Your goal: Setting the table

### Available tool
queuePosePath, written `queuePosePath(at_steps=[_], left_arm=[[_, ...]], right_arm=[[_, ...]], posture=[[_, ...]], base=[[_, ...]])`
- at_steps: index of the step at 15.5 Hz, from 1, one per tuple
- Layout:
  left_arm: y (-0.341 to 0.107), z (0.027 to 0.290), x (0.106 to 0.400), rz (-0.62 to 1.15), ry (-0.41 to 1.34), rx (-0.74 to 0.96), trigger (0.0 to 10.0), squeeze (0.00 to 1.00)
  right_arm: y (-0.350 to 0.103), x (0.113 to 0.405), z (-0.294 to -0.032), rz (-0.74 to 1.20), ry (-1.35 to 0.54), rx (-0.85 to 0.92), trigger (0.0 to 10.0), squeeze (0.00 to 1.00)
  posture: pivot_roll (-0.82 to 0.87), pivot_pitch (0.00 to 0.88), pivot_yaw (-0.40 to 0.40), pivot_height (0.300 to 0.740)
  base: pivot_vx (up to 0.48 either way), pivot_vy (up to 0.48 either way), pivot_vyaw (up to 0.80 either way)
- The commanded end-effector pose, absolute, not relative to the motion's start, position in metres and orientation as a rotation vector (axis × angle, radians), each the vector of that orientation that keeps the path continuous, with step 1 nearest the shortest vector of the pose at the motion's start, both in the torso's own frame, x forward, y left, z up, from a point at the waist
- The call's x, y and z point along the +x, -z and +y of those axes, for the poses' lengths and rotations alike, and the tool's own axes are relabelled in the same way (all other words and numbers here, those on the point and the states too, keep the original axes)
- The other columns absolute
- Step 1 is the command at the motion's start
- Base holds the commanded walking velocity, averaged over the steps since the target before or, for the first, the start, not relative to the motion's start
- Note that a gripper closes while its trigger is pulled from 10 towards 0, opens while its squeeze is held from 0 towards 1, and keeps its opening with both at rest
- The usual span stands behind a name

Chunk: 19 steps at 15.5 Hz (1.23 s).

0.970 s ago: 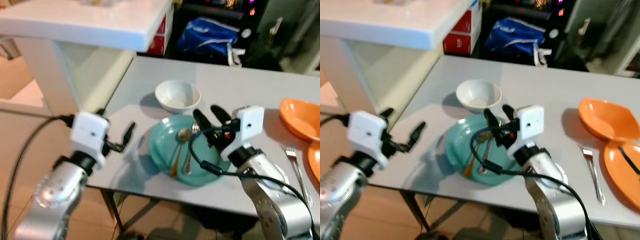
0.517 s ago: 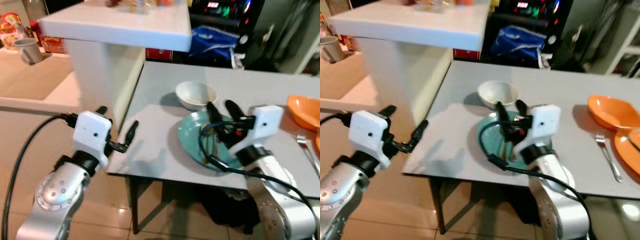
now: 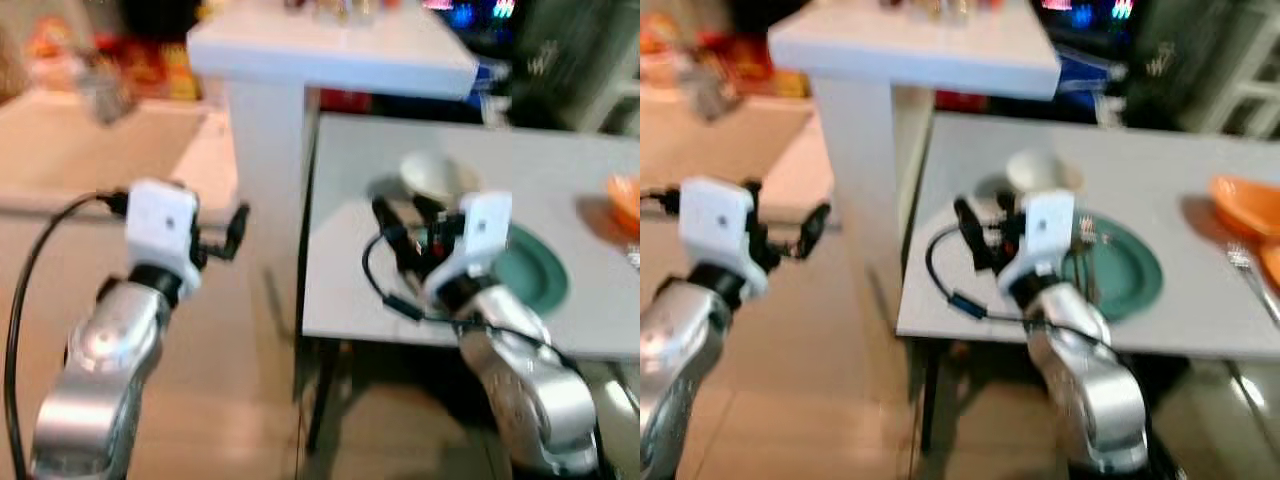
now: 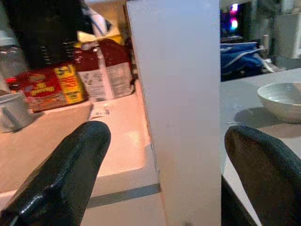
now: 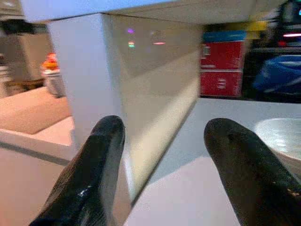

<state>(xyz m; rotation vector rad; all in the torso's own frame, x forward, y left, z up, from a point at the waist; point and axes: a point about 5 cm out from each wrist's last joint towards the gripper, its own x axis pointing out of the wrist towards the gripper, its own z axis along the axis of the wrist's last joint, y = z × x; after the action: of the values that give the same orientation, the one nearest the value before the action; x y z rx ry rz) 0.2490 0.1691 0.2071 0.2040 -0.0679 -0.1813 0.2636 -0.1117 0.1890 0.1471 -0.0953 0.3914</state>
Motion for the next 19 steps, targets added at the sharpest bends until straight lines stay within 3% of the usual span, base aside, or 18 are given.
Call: queuePosePath(at_steps=[1, 6, 7, 8, 9, 19], left_arm=[[-0.209, 0.163, 0.253, -0.073, 0.209, 0.186, 10.0, 1.00], [-0.211, 0.169, 0.256, -0.069, 0.162, 0.204, 10.0, 1.00], [-0.212, 0.170, 0.256, -0.071, 0.154, 0.216, 10.0, 1.00], [-0.212, 0.171, 0.257, -0.075, 0.142, 0.224, 10.0, 0.55], [-0.213, 0.171, 0.257, -0.081, 0.135, 0.225, 10.0, 0.00], [-0.214, 0.172, 0.256, -0.086, 0.111, 0.228, 10.0, 0.00]], right_arm=[[-0.190, 0.267, -0.120, -0.086, -0.358, 0.144, 10.0, 1.00], [-0.189, 0.272, -0.118, -0.063, -0.352, 0.125, 10.0, 1.00], [-0.189, 0.273, -0.118, -0.059, -0.349, 0.123, 10.0, 0.50], [-0.190, 0.274, -0.117, -0.063, -0.347, 0.118, 10.0, 0.00], [-0.192, 0.274, -0.116, -0.077, -0.351, 0.100, 10.0, 0.00], [-0.199, 0.271, -0.105, -0.125, -0.439, 0.100, 10.0, 0.00]], posture=[[0.08, 0.012, -0.029, 0.740], [0.08, 0.016, -0.030, 0.740], [0.08, 0.016, -0.030, 0.740], [0.08, 0.017, -0.029, 0.740], [0.08, 0.019, -0.029, 0.740], [0.08, 0.022, -0.037, 0.740]], base=[[0.000, 0.480, -0.80], [0.000, 0.480, -0.80], [0.000, 0.480, -0.59], [0.000, 0.480, 0.00], [0.000, 0.480, 0.00], [0.000, 0.480, 0.00]])
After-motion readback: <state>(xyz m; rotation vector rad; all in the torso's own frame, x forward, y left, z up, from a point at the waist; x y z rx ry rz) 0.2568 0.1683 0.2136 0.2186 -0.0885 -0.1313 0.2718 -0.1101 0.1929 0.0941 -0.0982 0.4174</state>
